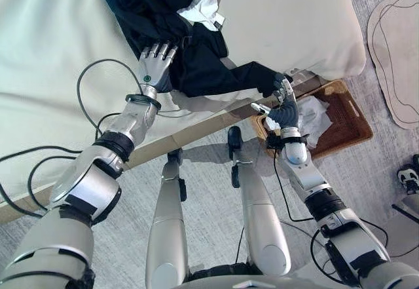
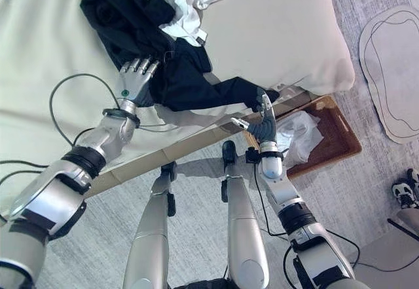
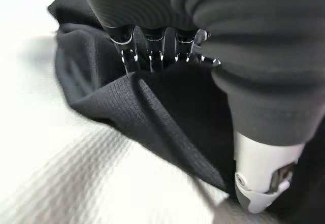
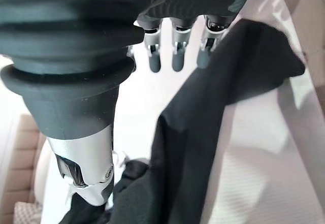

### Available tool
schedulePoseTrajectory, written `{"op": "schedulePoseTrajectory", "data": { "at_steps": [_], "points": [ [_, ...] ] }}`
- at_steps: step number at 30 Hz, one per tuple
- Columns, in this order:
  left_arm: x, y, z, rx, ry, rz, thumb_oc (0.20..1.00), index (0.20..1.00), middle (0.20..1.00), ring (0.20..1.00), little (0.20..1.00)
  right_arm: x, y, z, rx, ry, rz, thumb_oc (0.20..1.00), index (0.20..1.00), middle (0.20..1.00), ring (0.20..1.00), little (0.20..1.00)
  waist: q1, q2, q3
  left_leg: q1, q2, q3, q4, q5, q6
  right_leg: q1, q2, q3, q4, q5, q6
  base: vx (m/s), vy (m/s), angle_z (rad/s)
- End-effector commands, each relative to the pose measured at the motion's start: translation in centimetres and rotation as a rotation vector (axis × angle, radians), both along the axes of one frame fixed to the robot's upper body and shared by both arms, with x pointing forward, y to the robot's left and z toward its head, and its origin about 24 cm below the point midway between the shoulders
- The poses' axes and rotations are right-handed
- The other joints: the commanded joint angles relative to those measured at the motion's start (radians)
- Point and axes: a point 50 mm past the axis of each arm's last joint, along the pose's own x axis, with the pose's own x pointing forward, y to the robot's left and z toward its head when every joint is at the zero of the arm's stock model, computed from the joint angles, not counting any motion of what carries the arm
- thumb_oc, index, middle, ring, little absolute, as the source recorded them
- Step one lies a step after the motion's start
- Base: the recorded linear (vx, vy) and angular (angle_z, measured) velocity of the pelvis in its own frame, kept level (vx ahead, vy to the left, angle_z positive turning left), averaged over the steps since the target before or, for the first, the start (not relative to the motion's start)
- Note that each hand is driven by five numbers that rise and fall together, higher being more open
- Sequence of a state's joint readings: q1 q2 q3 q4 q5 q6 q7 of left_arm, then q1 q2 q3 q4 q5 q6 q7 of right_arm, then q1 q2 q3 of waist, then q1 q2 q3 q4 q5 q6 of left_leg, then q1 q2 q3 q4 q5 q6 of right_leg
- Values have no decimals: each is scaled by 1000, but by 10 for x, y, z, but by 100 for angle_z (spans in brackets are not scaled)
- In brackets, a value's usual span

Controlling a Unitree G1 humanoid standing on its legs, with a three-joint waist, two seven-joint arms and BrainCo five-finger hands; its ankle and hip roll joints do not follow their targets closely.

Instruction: Pick up clothes into the bucket

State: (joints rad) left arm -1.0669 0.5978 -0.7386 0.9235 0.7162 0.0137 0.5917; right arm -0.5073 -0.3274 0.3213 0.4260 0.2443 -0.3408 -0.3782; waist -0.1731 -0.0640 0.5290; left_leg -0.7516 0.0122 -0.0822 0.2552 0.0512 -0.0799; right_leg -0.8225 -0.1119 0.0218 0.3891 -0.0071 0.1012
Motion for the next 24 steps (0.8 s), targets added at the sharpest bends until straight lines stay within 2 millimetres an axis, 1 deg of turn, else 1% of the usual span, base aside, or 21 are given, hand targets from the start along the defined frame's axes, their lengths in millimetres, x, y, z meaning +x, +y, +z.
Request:
{"op": "schedulePoseTrajectory", "data": {
  "at_steps": [1,7,8,10,11,12,19,20,21,22,23,24],
  "points": [
    [3,6,23,111,-86,37,1000,1000,1000,1000,1000,-8,2,31,34,-179,34,1000,1000,1000,1000,1000,-18,-28,-9,-40,-18,44,155,-101,38,16,-11,0,-81,95,46,-2,13,-3],
    [3,7,28,177,-92,38,1000,1000,1000,1000,1000,-8,0,32,34,-188,30,1000,1000,1000,1000,1000,-26,-26,-9,-75,-19,53,176,-108,40,-22,-9,9,-70,96,47,-3,23,-9],
    [6,11,26,204,-60,74,1000,1000,1000,1000,1000,-8,1,33,92,-181,51,1000,1000,1000,1000,1000,-36,-27,-9,-101,-23,64,196,-114,42,-47,-7,15,-61,99,47,0,0,0],
    [7,13,24,202,-32,90,1000,1000,1000,1000,1000,-8,0,34,86,-181,52,1000,1000,1000,1000,1000,-41,-29,-9,-114,-22,68,201,-117,43,-60,-6,19,-60,101,47,-10,15,0],
    [7,13,24,202,-32,89,567,567,567,567,567,-8,0,34,86,-181,52,1000,1000,1000,1000,1000,-40,-29,-9,-114,-22,68,202,-117,43,-61,-6,19,-59,101,47,0,0,0],
    [8,14,23,183,-11,96,200,200,200,200,200,-8,0,33,81,-178,45,1000,1000,1000,1000,1000,-43,-29,-9,-121,-22,74,206,-119,44,-69,-5,25,-58,104,48,0,0,0],
    [6,10,13,136,28,57,200,200,200,200,200,-7,-5,24,70,-138,12,1000,1000,1000,1000,1000,-36,-24,-9,-106,-26,79,195,-116,46,-56,-12,21,-68,109,49,-5,7,-4],
    [5,10,6,121,40,48,200,200,200,200,200,-7,-4,22,76,-130,20,1000,1000,1000,1000,1000,-33,-22,-9,-84,-27,82,183,-114,44,-35,-14,17,-80,111,49,0,0,0],
    [4,10,6,121,41,48,200,200,200,200,200,-7,-4,22,76,-130,20,1000,1000,1000,1000,1000,-33,-22,-9,-83,-27,82,182,-113,44,-33,-14,17,-81,112,49,0,0,0],
    [2,12,-4,101,62,46,200,200,200,200,200,-7,-4,18,80,-115,22,1000,1000,1000,1000,1000,-27,-21,-9,-56,-26,84,168,-110,42,-8,-15,16,-91,114,49,0,0,0],
    [2,12,-4,101,63,46,200,200,200,200,200,-8,-4,18,80,-114,23,1000,1000,1000,1000,1000,-27,-21,-9,-53,-26,85,166,-110,42,-6,-15,16,-93,115,49,0,0,0],
    [-1,13,-15,70,82,38,200,200,200,200,200,-8,-5,14,84,-101,23,1000,1000,1000,1000,1000,-20,-22,-9,-23,-26,85,154,-108,40,24,-18,16,-107,118,49,0,0,0]
  ]
}}
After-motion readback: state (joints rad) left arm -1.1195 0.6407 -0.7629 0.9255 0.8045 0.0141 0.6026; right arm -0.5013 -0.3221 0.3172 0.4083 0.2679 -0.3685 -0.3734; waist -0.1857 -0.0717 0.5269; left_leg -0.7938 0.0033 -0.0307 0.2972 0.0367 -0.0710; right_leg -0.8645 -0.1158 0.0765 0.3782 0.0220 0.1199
